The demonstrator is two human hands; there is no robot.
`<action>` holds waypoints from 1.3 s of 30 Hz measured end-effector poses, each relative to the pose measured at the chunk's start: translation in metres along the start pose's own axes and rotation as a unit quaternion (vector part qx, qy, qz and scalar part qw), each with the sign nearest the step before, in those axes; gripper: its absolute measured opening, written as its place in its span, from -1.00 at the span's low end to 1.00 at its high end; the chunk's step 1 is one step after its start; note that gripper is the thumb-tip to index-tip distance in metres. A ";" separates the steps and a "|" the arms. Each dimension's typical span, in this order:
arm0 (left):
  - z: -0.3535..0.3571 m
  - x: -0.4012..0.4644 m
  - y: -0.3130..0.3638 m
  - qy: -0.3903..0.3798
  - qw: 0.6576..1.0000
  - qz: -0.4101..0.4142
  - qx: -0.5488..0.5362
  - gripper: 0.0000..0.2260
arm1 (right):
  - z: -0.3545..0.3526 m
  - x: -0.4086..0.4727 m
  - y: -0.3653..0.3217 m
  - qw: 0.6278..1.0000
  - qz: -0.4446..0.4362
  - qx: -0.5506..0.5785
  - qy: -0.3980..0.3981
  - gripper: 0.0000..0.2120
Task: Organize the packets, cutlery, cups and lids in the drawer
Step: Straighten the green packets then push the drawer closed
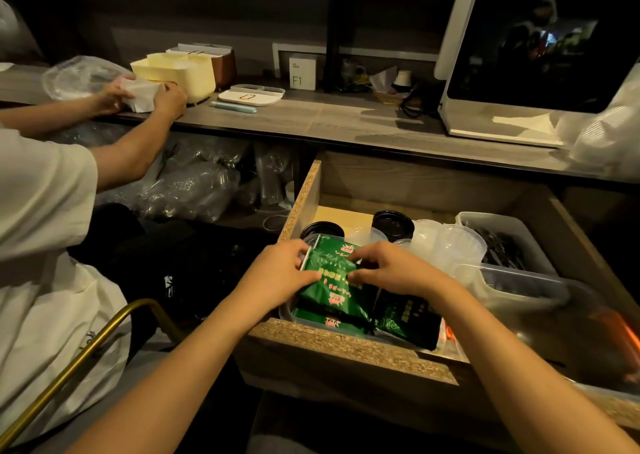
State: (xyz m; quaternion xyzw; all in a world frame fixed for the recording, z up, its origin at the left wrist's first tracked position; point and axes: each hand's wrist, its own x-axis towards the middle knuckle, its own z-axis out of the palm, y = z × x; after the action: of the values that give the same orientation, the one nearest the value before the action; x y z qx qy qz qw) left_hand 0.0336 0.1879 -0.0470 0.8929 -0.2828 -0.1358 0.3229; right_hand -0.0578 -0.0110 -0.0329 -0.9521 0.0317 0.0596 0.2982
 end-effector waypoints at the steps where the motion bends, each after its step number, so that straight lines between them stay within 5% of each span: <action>1: 0.000 -0.002 0.001 0.002 0.999 0.007 0.040 -0.64 | 0.001 0.000 -0.001 0.999 -0.008 -0.030 -0.007 -0.68; 5: 0.000 -0.007 0.006 0.002 0.990 0.061 0.128 -0.44 | 0.001 0.001 0.000 0.997 -0.021 -0.070 -0.016 -0.65; 9: 0.001 -0.008 0.007 -0.076 0.974 0.100 0.187 -0.46 | 0.003 0.003 0.000 0.997 -0.040 -0.045 -0.043 -0.69; 14: -0.003 -0.005 0.009 -0.098 0.966 0.117 0.211 -0.48 | 0.000 0.008 0.010 0.992 -0.014 0.000 0.124 -0.70; 18: -0.003 -0.001 0.009 -0.072 0.958 0.182 0.208 -0.56 | 0.008 0.012 0.012 0.995 -0.016 -0.097 0.016 -0.64; 23: 0.007 -0.001 0.009 -0.099 0.949 0.224 0.200 -0.66 | 0.009 0.017 0.014 0.998 0.024 -0.057 0.013 -0.60; 28: 0.010 0.000 0.014 -0.138 0.944 0.214 0.211 -0.70 | -0.002 0.011 0.018 0.983 0.017 0.112 0.146 -0.63; 33: 0.009 -0.003 0.018 -0.106 0.939 0.231 0.233 -0.67 | -0.019 0.001 0.015 0.953 0.040 0.113 0.278 -0.72; 36: 0.008 -0.001 0.021 -0.101 0.946 0.224 0.211 -0.51 | -0.036 -0.015 0.014 0.971 0.067 0.075 0.219 -0.80; 39: 0.011 0.004 0.025 -0.179 0.935 0.220 0.214 -0.42 | -0.047 -0.041 0.024 0.986 0.097 0.013 0.133 -0.62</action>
State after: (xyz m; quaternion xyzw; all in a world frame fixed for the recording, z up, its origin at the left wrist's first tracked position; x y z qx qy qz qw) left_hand 0.0215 0.1648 -0.0392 0.8172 -0.5477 -0.1554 0.0897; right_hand -0.0966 -0.0565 -0.0021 -0.9401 0.1637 -0.0390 0.2965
